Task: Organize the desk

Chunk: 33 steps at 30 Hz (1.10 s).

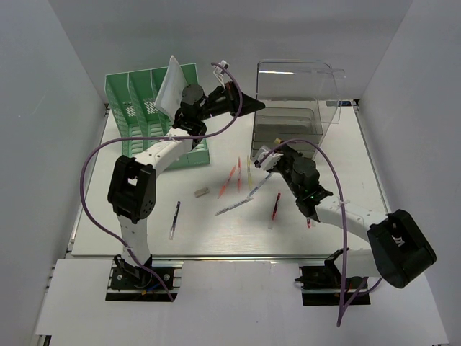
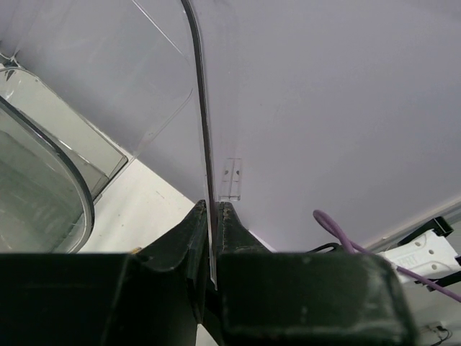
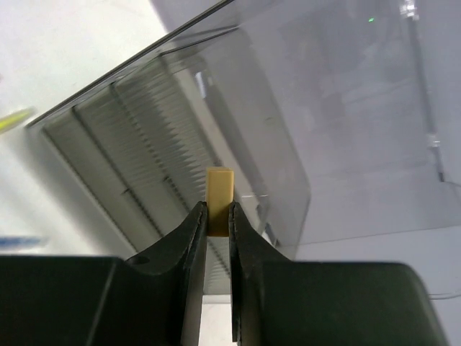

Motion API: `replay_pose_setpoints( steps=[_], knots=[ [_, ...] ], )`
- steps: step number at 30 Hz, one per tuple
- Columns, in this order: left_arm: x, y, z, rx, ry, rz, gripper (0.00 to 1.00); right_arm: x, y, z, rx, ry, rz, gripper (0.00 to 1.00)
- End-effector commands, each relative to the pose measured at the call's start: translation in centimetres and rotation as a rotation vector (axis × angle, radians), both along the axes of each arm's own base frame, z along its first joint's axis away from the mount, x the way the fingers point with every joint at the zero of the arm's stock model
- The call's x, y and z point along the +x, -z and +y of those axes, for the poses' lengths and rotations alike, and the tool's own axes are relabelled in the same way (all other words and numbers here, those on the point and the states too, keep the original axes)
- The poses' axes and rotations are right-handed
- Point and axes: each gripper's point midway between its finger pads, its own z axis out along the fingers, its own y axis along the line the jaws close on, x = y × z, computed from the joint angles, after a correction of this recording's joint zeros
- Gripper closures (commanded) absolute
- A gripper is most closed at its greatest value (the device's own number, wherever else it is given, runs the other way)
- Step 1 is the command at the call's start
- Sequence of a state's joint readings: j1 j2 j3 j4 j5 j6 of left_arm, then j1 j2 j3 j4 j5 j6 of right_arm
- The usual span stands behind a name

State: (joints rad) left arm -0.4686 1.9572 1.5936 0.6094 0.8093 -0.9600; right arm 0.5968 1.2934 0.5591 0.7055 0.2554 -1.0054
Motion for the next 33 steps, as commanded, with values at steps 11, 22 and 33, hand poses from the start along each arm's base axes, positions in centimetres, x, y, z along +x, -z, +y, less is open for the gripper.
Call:
replay_pose_setpoints(
  steps=[11, 22, 33],
  knots=[
    [0.1, -6.6, 1.5, -0.132, -0.058, -0.127, 0.96, 4.1, -4.7, -2.2, 0.158, 0.152, -0.226, 1.00],
    [-0.4, -6.9, 1.7, -0.151, -0.051, -0.116, 0.96, 7.4, -5.4, -3.6, 0.378, 0.241, -0.216, 1.00],
    [-0.7, -7.3, 1.3, -0.162, -0.036, -0.109, 0.96, 10.1, -3.0, -2.7, 0.410, 0.277, -0.166, 1.00]
  ],
)
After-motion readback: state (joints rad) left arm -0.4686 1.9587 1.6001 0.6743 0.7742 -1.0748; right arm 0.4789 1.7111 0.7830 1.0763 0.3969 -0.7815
